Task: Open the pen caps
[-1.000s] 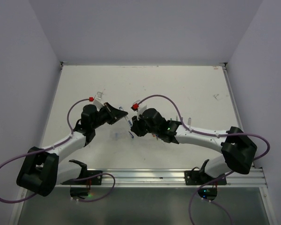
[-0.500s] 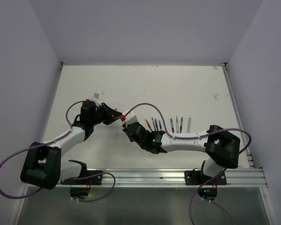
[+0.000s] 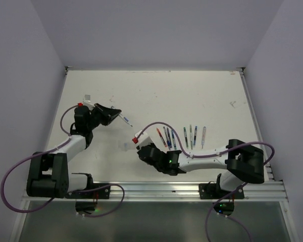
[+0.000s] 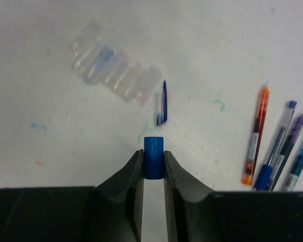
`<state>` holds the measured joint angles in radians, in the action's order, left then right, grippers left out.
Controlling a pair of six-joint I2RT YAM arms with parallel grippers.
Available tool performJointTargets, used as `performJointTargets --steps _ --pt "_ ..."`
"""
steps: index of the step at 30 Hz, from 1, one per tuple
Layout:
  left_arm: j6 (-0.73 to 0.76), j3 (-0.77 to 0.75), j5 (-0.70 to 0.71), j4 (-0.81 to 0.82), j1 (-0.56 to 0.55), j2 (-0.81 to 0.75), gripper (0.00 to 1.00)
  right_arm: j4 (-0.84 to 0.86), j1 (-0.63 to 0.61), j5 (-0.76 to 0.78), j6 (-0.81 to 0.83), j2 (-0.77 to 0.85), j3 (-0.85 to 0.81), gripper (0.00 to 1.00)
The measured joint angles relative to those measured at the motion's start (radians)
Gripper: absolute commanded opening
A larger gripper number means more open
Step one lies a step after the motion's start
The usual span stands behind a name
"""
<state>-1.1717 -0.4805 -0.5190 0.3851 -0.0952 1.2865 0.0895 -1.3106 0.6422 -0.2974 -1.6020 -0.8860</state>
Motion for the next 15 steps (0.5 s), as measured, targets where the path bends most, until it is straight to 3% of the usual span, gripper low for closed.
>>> performJointTargets --steps 3,7,15 --pt "-0.026 0.003 0.036 0.184 0.079 0.0 0.0 -0.05 -0.006 -0.114 -0.031 0.048 0.109 0.0" --pt "-0.047 0.029 0.012 0.361 0.08 -0.003 0.0 -0.062 0.019 -0.234 -0.07 0.072 0.137 0.0" --pt "0.095 0.028 0.021 0.247 0.08 -0.124 0.0 -0.059 0.199 -0.374 -0.113 0.093 0.104 0.0"
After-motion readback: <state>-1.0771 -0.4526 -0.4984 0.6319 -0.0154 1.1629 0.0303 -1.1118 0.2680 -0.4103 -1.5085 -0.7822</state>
